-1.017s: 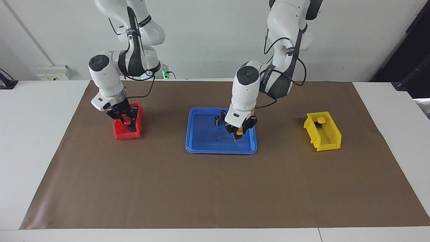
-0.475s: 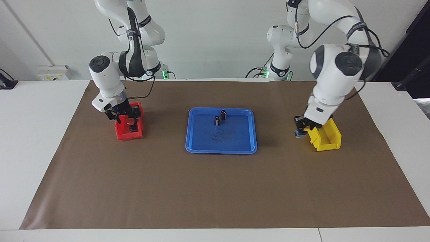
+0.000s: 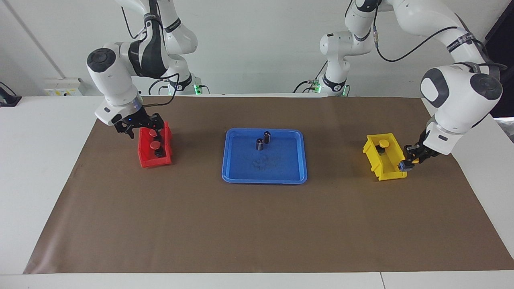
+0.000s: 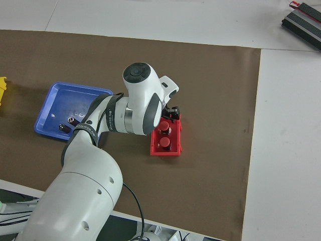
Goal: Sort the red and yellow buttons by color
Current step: 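Lower the yellow button into the yellow bin while the right gripper withdraws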
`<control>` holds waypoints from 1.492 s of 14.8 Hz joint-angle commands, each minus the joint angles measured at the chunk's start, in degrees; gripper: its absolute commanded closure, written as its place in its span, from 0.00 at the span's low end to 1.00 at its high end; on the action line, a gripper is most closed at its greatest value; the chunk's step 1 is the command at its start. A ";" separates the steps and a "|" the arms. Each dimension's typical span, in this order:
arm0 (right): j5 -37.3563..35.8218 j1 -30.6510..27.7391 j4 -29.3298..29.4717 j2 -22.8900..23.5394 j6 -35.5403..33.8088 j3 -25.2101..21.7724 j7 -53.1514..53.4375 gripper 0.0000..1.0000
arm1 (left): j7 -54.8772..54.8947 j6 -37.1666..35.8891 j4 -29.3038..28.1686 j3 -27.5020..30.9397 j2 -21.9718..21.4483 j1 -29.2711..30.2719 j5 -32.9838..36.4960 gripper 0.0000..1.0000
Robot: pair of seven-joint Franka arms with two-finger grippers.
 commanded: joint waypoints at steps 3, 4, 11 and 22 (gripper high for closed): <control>0.46 -1.05 13.65 -1.78 -15.40 0.12 0.52 0.01 | 1.32 4.65 -8.29 -0.25 -4.02 1.82 0.85 0.99; 0.46 -1.41 16.65 -1.25 -17.97 -0.05 0.52 0.01 | 1.85 5.00 -9.34 -0.25 -4.28 2.09 0.85 0.99; 0.63 -4.40 31.97 5.69 -25.21 -0.58 2.80 0.01 | 1.59 11.93 -15.32 -0.34 -5.25 1.92 0.85 0.99; 0.46 -5.37 32.77 6.75 -26.26 -0.93 3.16 0.00 | 2.21 11.71 -15.35 -0.69 -5.16 1.04 0.85 0.02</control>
